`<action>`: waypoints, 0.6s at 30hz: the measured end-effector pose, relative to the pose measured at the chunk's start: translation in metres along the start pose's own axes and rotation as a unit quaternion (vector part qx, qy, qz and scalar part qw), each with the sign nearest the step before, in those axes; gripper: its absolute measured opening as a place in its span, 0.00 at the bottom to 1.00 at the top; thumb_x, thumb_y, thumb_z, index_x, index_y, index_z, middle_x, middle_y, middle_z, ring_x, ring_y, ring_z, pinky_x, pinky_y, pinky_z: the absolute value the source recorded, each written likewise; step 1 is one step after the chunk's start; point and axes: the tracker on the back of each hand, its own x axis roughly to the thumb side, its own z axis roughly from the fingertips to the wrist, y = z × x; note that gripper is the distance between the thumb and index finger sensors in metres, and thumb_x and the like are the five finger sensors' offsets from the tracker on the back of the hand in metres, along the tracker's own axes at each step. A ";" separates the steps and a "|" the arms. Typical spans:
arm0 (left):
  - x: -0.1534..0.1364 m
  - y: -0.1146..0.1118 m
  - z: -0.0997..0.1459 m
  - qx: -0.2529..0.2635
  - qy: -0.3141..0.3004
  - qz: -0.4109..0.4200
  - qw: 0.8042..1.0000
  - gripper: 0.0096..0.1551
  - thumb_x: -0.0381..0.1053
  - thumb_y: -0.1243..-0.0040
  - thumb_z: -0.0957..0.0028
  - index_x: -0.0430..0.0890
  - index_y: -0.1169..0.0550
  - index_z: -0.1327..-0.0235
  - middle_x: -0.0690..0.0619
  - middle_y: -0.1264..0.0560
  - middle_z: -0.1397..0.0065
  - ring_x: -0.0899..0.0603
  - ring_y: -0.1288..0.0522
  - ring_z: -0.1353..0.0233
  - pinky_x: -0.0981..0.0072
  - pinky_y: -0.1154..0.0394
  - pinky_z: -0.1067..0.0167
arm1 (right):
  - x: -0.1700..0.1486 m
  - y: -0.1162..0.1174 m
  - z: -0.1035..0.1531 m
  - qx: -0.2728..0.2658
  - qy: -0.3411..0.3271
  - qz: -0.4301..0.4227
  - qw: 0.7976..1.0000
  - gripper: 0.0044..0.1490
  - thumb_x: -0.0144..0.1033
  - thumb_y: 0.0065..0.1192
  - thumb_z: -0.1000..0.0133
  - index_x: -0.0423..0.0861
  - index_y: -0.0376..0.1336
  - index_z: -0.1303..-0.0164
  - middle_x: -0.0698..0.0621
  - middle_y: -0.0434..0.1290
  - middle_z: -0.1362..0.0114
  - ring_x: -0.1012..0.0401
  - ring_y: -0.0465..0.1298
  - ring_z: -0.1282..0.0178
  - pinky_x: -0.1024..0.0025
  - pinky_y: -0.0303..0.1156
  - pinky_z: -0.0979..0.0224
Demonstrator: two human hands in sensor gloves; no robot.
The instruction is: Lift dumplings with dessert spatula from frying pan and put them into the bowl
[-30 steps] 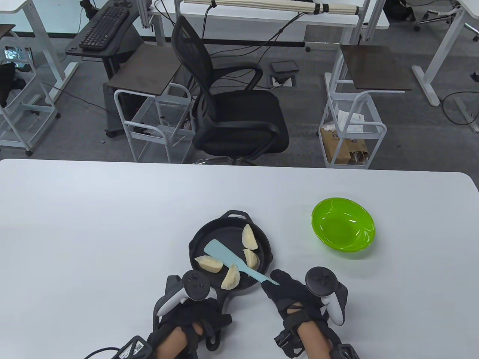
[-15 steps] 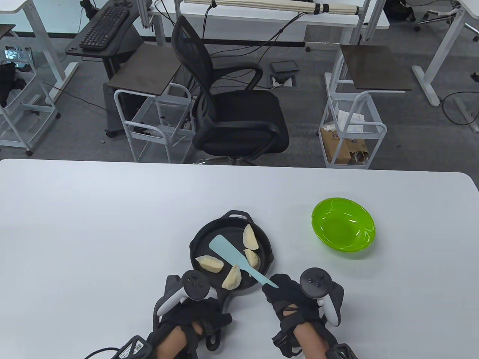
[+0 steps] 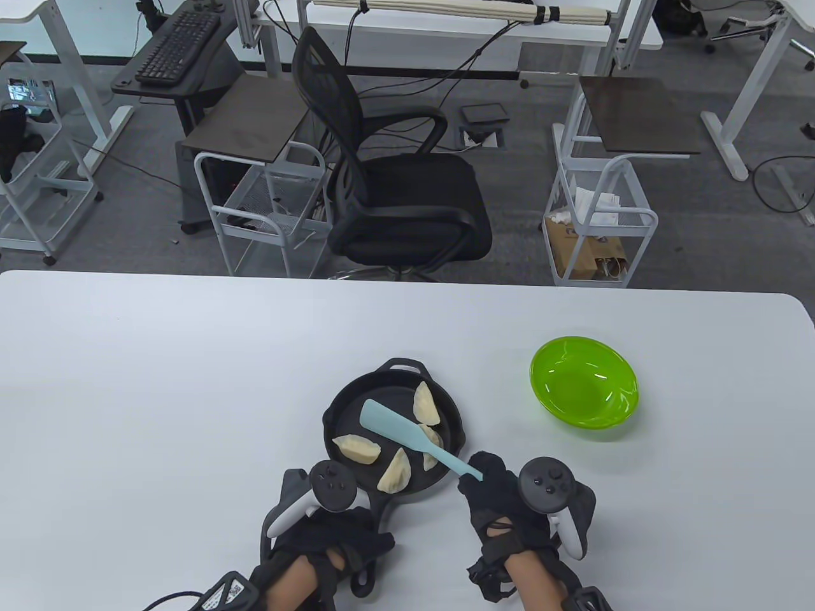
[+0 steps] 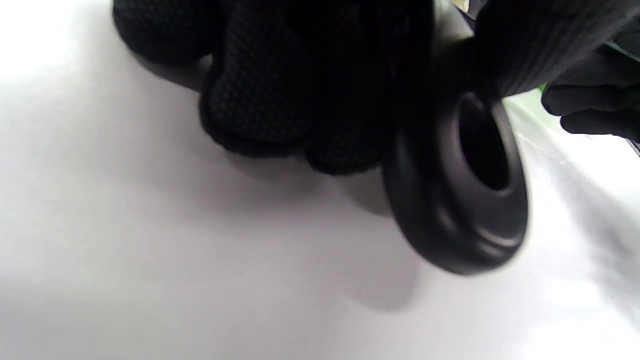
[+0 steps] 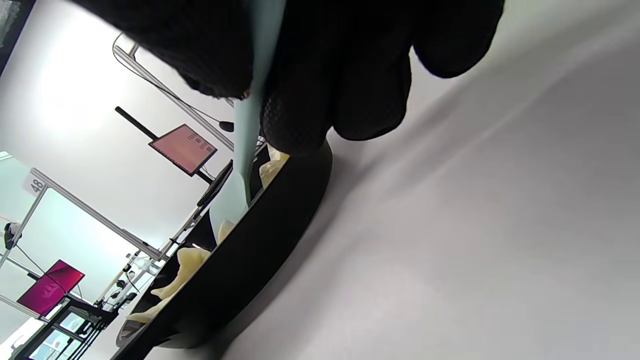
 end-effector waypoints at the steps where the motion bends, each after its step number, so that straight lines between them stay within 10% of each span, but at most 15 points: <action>1: 0.000 0.000 0.000 0.000 0.000 0.000 1.000 0.39 0.74 0.37 0.53 0.50 0.24 0.38 0.57 0.10 0.57 0.46 0.15 0.57 0.48 0.26 0.46 | 0.001 -0.001 0.001 -0.004 -0.005 0.003 1.000 0.34 0.41 0.64 0.39 0.40 0.56 0.27 0.45 0.76 0.34 0.43 0.75 0.34 0.39 0.61 0.24; 18: 0.000 -0.001 0.000 -0.004 0.000 0.002 1.000 0.39 0.75 0.37 0.53 0.50 0.24 0.38 0.58 0.10 0.57 0.46 0.15 0.57 0.48 0.26 0.46 | 0.022 -0.013 0.015 -0.084 -0.085 0.060 0.991 0.32 0.41 0.63 0.38 0.47 0.57 0.25 0.47 0.74 0.31 0.44 0.73 0.32 0.40 0.61 0.23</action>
